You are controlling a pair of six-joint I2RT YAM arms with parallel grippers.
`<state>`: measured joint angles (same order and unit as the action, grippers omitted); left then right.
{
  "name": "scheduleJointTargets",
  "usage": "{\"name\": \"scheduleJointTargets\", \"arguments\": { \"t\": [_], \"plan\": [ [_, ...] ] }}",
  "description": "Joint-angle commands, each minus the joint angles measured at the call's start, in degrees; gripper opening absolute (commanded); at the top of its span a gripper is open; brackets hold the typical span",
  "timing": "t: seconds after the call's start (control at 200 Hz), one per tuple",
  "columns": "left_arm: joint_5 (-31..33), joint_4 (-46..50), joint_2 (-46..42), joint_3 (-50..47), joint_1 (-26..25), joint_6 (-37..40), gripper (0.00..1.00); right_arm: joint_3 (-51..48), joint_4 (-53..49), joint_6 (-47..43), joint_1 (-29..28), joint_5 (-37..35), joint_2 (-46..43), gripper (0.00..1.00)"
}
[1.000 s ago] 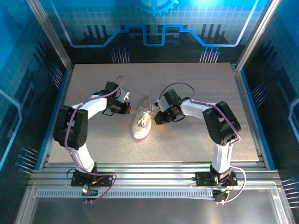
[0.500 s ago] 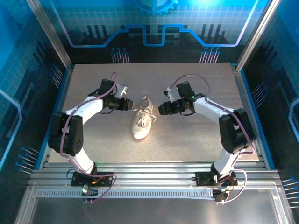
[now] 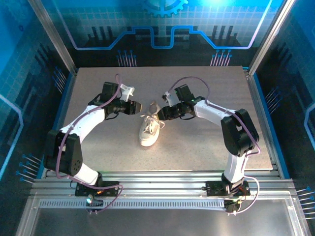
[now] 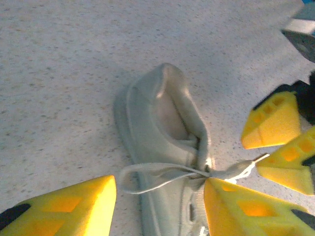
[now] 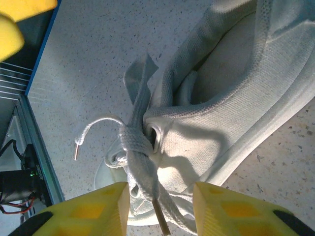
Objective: Tie the shoes
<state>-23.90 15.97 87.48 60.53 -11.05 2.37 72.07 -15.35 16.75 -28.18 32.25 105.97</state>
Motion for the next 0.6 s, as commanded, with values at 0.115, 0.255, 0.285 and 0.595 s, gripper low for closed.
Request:
{"name": "scheduleJointTargets", "arguments": {
  "t": [0.115, 0.255, 0.285, 0.595],
  "plan": [
    [-1.34, 1.62, 4.14, 2.22, -5.81, 5.13, 0.53, 1.58, -0.82, -0.05, -0.78, 2.02, 1.52, 0.37],
    [-0.48, 2.96, 6.97, 3.80, -7.37, 5.86, 0.54, 1.49, -0.77, 0.13, -0.90, 2.38, 2.13, 0.36],
    [-0.46, 2.90, 7.37, 3.80, -7.41, 5.75, 0.54, 1.43, -0.67, 0.21, -0.93, 2.47, 2.23, 0.33],
    [-0.49, 3.46, 11.04, 4.50, -8.29, 5.61, 0.54, 1.28, -0.74, -0.09, -0.90, 0.83, 1.48, 0.00]
  ]
}}
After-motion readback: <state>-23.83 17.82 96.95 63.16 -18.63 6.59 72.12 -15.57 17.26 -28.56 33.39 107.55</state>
